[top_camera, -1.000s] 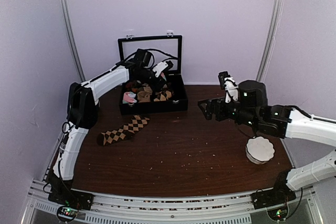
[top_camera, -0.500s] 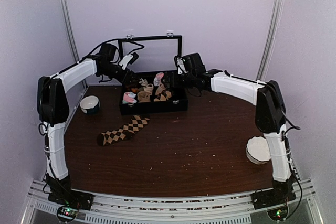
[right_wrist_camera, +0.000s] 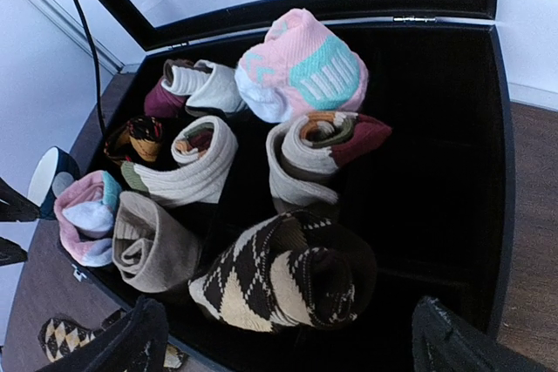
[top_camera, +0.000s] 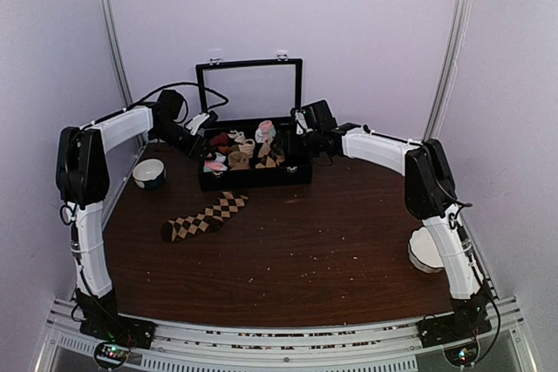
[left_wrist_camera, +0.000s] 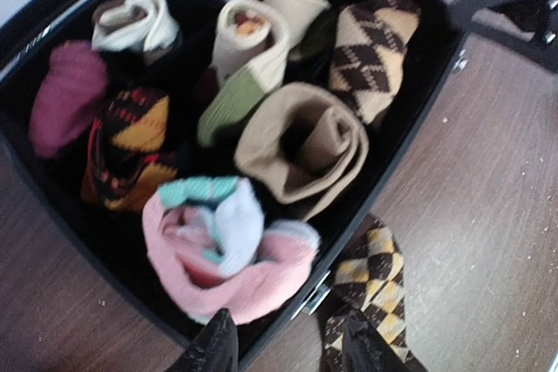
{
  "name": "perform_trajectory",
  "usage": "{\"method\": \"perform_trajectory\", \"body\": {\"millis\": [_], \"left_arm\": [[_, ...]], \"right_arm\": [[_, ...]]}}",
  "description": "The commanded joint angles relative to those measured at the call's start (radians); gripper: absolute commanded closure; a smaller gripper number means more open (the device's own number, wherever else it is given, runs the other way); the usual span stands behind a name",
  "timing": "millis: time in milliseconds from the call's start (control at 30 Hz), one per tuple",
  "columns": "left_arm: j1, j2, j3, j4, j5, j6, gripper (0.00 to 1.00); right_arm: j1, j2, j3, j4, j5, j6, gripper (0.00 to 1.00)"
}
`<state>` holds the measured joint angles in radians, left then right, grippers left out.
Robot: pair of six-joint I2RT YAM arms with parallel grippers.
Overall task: Roll the socks
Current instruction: Adjust the pair of socks at the center of the board.
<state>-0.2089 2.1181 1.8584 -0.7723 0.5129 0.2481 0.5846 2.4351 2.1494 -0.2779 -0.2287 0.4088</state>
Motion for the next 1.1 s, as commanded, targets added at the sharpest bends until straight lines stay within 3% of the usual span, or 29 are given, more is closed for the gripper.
{"method": "perform_trajectory", "body": {"millis": [0, 333, 767, 1067], "left_arm": [[0.032, -0.049, -0.039, -0.007, -0.041, 0.012, 0.57], [0.083, -0.086, -0.108, -0.019, -0.059, 0.010, 0.57], [0.106, -0.096, -0.136, -0.025, -0.072, 0.005, 0.57], [0.124, -0.094, -0.146, -0.026, -0.069, 0.005, 0.57]], "right_arm": [[-0.006, 0.056, 0.071, 0.030, -0.071, 0.040, 0.03], [-0.012, 0.122, 0.135, 0.039, -0.131, 0.091, 0.04], [0.006, 0.156, 0.141, 0.167, -0.290, 0.190, 0.06], [0.016, 0.206, 0.179, 0.145, -0.274, 0.255, 0.05]]}}
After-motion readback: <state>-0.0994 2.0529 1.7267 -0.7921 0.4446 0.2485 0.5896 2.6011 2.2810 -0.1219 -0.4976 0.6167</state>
